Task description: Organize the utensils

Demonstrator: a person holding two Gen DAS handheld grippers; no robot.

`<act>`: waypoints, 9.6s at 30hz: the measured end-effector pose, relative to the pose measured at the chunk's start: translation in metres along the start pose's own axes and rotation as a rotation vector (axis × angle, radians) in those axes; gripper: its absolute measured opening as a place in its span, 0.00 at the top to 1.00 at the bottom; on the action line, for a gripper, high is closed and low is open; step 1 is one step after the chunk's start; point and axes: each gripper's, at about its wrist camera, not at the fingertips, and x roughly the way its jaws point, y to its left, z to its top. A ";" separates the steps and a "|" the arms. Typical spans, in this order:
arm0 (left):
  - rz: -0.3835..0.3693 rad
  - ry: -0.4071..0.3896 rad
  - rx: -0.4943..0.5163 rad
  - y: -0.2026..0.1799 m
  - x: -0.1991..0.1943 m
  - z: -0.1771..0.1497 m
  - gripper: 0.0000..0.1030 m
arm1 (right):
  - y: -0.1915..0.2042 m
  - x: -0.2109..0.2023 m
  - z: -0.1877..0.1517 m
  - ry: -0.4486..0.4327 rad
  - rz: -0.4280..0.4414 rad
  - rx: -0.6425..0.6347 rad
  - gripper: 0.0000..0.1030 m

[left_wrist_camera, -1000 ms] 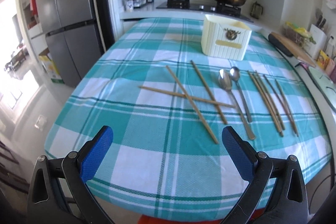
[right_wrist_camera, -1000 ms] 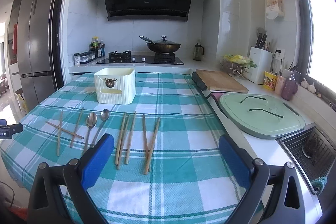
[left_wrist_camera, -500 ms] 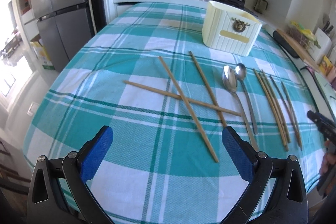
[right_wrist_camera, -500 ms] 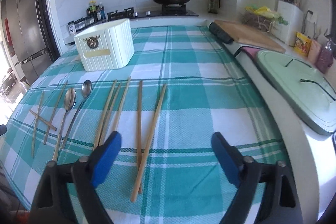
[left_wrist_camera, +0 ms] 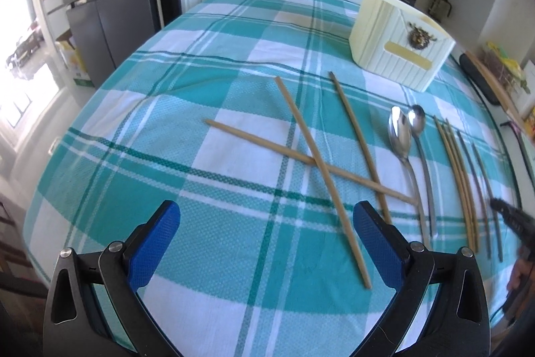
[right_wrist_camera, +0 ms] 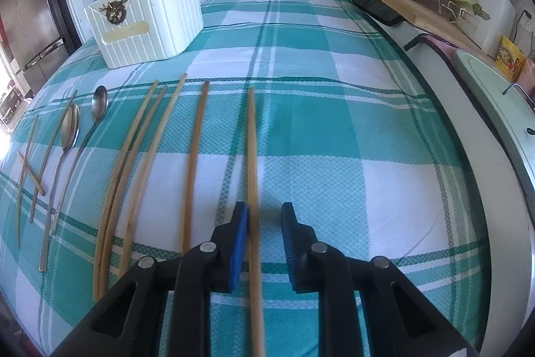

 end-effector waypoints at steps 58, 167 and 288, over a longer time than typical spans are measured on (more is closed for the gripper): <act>-0.102 0.216 0.351 -0.056 0.136 0.129 0.93 | 0.009 0.073 0.108 0.186 0.111 -0.235 0.67; 0.124 0.074 -0.030 -0.049 0.067 0.020 0.27 | -0.019 -0.060 -0.065 -0.263 -0.039 0.121 0.52; 0.003 0.025 0.196 0.010 0.066 0.012 0.00 | -0.030 -0.018 -0.044 -0.107 0.031 -0.037 0.51</act>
